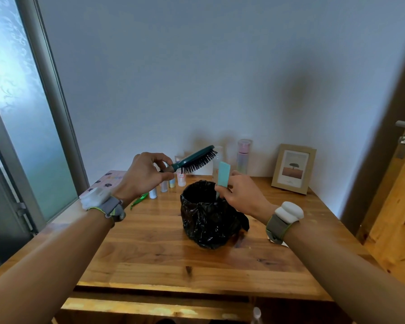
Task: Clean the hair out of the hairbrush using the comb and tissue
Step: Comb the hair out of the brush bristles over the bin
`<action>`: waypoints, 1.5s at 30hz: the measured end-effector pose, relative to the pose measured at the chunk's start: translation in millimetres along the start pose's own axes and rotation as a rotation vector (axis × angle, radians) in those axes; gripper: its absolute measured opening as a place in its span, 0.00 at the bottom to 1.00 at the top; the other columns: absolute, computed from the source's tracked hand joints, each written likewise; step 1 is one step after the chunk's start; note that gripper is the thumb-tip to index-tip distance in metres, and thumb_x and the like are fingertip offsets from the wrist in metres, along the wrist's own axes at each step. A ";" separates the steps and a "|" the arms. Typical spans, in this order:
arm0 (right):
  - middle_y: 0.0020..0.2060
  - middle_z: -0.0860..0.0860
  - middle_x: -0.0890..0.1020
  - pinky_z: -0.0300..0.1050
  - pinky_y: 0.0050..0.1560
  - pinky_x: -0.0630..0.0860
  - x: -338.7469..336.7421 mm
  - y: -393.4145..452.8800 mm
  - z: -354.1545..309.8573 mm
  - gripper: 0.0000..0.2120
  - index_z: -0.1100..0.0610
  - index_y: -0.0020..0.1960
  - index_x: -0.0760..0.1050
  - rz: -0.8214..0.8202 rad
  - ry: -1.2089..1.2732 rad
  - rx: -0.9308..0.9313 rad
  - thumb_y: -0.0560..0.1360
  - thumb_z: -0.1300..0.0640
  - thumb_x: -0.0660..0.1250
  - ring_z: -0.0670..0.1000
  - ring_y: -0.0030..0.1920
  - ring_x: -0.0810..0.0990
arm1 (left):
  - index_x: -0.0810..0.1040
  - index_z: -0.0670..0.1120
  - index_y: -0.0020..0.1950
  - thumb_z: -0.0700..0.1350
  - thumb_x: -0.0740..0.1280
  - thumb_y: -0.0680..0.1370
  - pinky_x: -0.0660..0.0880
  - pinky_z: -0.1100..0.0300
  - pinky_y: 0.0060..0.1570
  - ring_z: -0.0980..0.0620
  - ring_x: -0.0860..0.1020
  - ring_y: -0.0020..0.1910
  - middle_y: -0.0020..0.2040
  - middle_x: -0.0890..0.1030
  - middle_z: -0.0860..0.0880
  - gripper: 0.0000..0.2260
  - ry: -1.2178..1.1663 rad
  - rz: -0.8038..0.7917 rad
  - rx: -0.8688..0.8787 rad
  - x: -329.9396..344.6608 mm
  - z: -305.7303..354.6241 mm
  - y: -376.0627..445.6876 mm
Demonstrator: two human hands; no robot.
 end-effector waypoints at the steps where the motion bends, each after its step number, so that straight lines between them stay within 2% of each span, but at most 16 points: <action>1: 0.41 0.57 0.79 0.58 0.42 0.77 -6.1 -0.6 -2.5 0.18 0.63 0.44 0.79 0.075 0.059 -0.008 0.80 0.48 0.64 0.56 0.42 0.78 | 0.83 0.54 0.42 0.42 0.78 0.67 0.78 0.54 0.40 0.55 0.77 0.29 0.36 0.83 0.53 0.09 -0.005 0.003 -0.003 0.3 -0.8 0.1; 5: 0.34 0.58 0.77 0.58 0.33 0.72 -40.4 -6.6 -19.7 0.20 0.65 0.43 0.76 0.508 0.360 -0.045 0.80 0.48 0.59 0.55 0.33 0.75 | 0.84 0.52 0.43 0.42 0.78 0.66 0.75 0.59 0.39 0.62 0.76 0.27 0.36 0.83 0.54 0.09 0.002 0.004 -0.007 3.0 -2.0 0.6; 8: 0.35 0.53 0.78 0.55 0.35 0.73 -59.2 -5.0 -37.5 0.13 0.60 0.44 0.76 0.687 0.443 -0.129 0.81 0.52 0.59 0.55 0.34 0.77 | 0.84 0.52 0.43 0.42 0.78 0.67 0.71 0.60 0.39 0.60 0.76 0.29 0.36 0.83 0.54 0.09 0.016 -0.003 -0.006 6.0 -1.8 0.6; 10: 0.37 0.49 0.79 0.53 0.37 0.76 -61.2 0.2 -46.1 0.10 0.56 0.49 0.77 0.688 0.448 -0.150 0.81 0.53 0.59 0.55 0.37 0.80 | 0.84 0.53 0.44 0.42 0.78 0.67 0.71 0.60 0.39 0.59 0.76 0.31 0.37 0.83 0.54 0.09 0.021 -0.008 -0.006 6.9 -1.2 0.1; 14: 0.39 0.53 0.84 0.58 0.38 0.79 -45.1 11.7 -45.2 0.13 0.61 0.48 0.81 0.576 0.405 -0.080 0.81 0.53 0.62 0.55 0.38 0.82 | 0.83 0.54 0.43 0.42 0.78 0.67 0.70 0.61 0.38 0.60 0.76 0.31 0.37 0.83 0.54 0.10 0.016 -0.014 0.011 7.3 3.1 -1.3; 17: 0.38 0.51 0.84 0.53 0.38 0.80 -32.6 14.3 -39.8 0.12 0.59 0.47 0.82 0.505 0.364 -0.051 0.80 0.52 0.65 0.50 0.38 0.82 | 0.84 0.54 0.44 0.42 0.77 0.67 0.74 0.60 0.40 0.59 0.77 0.33 0.38 0.83 0.53 0.10 0.009 -0.008 0.018 6.5 6.3 -2.2; 20: 0.39 0.48 0.84 0.49 0.41 0.80 -22.4 14.9 -36.4 0.11 0.56 0.50 0.83 0.402 0.356 -0.039 0.79 0.51 0.65 0.46 0.41 0.81 | 0.84 0.55 0.44 0.43 0.77 0.67 0.75 0.59 0.42 0.58 0.78 0.34 0.38 0.83 0.53 0.10 0.008 0.003 0.019 3.2 7.6 -2.6; 24: 0.38 0.55 0.84 0.60 0.43 0.79 -11.6 13.0 -23.1 0.15 0.61 0.49 0.82 0.291 0.310 0.018 0.80 0.50 0.65 0.55 0.40 0.83 | 0.83 0.56 0.43 0.44 0.78 0.67 0.73 0.60 0.41 0.57 0.78 0.34 0.37 0.83 0.54 0.09 0.018 0.014 0.029 -1.5 5.6 -2.5; 28: 0.37 0.55 0.84 0.59 0.41 0.78 -6.2 6.4 -9.6 0.15 0.62 0.44 0.82 0.222 0.264 0.038 0.79 0.51 0.65 0.55 0.39 0.82 | 0.83 0.55 0.42 0.45 0.78 0.66 0.74 0.60 0.42 0.59 0.79 0.35 0.36 0.83 0.56 0.09 0.026 0.033 0.034 -4.1 3.0 -2.5; 32: 0.38 0.57 0.83 0.59 0.42 0.80 -0.6 7.7 -0.1 0.19 0.63 0.42 0.79 0.133 0.179 0.113 0.79 0.47 0.66 0.57 0.43 0.82 | 0.83 0.56 0.42 0.45 0.77 0.66 0.74 0.60 0.40 0.58 0.79 0.35 0.36 0.83 0.57 0.09 0.034 0.039 0.028 -4.6 0.4 -1.6; 36: 0.37 0.61 0.83 0.61 0.41 0.80 -9.9 9.0 0.9 0.19 0.64 0.43 0.78 0.231 0.271 0.178 0.80 0.48 0.64 0.59 0.40 0.83 | 0.83 0.56 0.41 0.44 0.77 0.66 0.73 0.60 0.39 0.57 0.78 0.34 0.36 0.82 0.57 0.09 0.020 0.055 0.005 -4.6 -1.3 -0.5; 38: 0.40 0.62 0.82 0.63 0.40 0.80 -19.6 8.4 -5.5 0.17 0.63 0.46 0.77 0.341 0.373 0.173 0.80 0.49 0.62 0.61 0.42 0.83 | 0.83 0.56 0.42 0.45 0.77 0.66 0.74 0.60 0.39 0.57 0.78 0.34 0.36 0.82 0.57 0.09 0.029 0.052 0.005 -4.1 -1.7 -0.3; 40: 0.38 0.60 0.81 0.63 0.38 0.79 -33.1 7.2 -13.9 0.17 0.63 0.46 0.77 0.488 0.463 0.160 0.80 0.48 0.61 0.58 0.38 0.82 | 0.83 0.56 0.42 0.45 0.77 0.66 0.74 0.60 0.40 0.57 0.79 0.35 0.36 0.82 0.56 0.09 0.034 0.047 0.000 -3.3 -2.5 -0.3; 42: 0.33 0.55 0.79 0.59 0.37 0.79 -47.1 6.0 -24.8 0.14 0.55 0.44 0.76 0.625 0.553 0.122 0.79 0.47 0.60 0.55 0.34 0.79 | 0.83 0.56 0.42 0.45 0.77 0.66 0.74 0.59 0.40 0.56 0.79 0.36 0.36 0.83 0.56 0.09 0.033 0.042 -0.005 -2.4 -3.1 -0.4; 44: 0.31 0.48 0.79 0.48 0.40 0.81 -55.8 7.3 -36.5 0.08 0.44 0.44 0.74 0.695 0.612 0.058 0.79 0.47 0.59 0.49 0.34 0.80 | 0.83 0.56 0.42 0.44 0.77 0.66 0.74 0.60 0.39 0.58 0.78 0.34 0.36 0.83 0.55 0.09 0.033 0.039 -0.004 -1.5 -2.2 -0.7; 45: 0.31 0.46 0.79 0.44 0.41 0.81 -56.7 9.1 -41.1 0.07 0.43 0.45 0.73 0.699 0.630 0.029 0.79 0.48 0.59 0.46 0.34 0.80 | 0.83 0.56 0.42 0.44 0.78 0.66 0.74 0.60 0.38 0.59 0.78 0.32 0.36 0.83 0.55 0.09 0.028 0.032 -0.006 -0.2 -1.7 -0.7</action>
Point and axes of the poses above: each hand's wrist, its own y-axis towards the middle knuckle, its own x-axis out of the palm, z = x × y, the point moved 5 cm from there along y, towards the middle knuckle
